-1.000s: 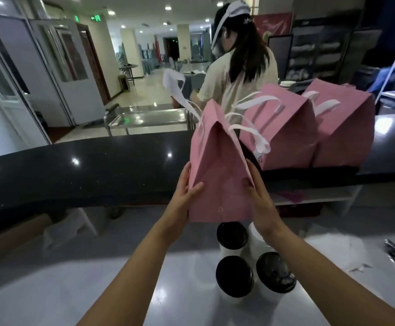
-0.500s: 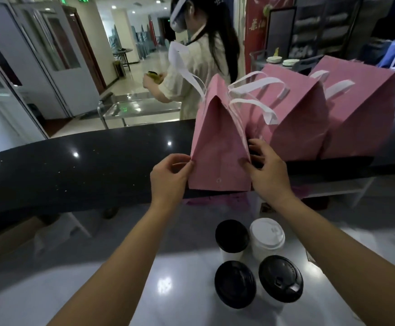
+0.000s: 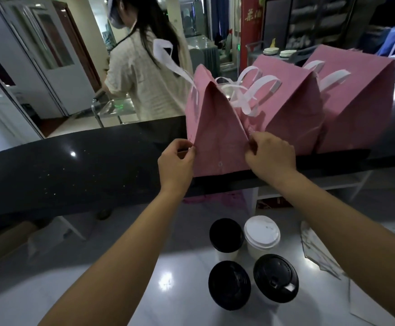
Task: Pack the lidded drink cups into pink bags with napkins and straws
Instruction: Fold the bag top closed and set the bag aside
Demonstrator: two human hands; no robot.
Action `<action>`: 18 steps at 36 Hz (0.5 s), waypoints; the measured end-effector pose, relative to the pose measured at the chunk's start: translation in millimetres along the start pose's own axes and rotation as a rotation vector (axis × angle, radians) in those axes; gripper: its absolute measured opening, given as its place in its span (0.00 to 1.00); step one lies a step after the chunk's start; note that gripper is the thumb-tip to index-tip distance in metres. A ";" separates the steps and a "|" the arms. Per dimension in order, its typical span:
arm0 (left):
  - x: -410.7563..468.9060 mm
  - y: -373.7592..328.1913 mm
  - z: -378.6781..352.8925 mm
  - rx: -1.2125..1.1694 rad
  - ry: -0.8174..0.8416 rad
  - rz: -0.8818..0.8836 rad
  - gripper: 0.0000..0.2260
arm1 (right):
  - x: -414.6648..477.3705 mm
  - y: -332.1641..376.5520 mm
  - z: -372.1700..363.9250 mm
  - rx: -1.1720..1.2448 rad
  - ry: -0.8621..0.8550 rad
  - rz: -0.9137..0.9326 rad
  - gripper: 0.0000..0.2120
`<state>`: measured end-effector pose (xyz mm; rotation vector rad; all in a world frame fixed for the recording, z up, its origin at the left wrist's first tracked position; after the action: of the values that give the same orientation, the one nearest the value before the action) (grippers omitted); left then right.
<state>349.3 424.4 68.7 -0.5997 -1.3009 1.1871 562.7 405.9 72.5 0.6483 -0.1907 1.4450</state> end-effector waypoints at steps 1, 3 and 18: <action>1.4 -0.1 -1.7 0.002 0.004 -0.001 0.02 | 3.4 -0.1 -0.1 -0.033 0.009 0.011 0.08; 4.7 1.1 -4.6 0.008 0.007 -0.004 0.02 | 9.4 -0.6 0.1 -0.091 0.014 0.025 0.09; 17.6 15.7 -13.9 -0.001 -0.056 0.103 0.06 | 7.7 -2.8 -1.8 -0.131 0.071 -0.049 0.06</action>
<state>354.5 449.4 58.7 -0.6444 -1.3304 1.2959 566.1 413.5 74.0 0.4911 -0.2098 1.3934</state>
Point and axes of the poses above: each hand's wrist, its own x-axis towards the middle knuckle, its own z-axis out of the back of the hand, y = z × x, the point moved 1 cm from there along x, towards the middle knuckle, and after that the axes turned 3 degrees about -x, right-handed, at the moved point
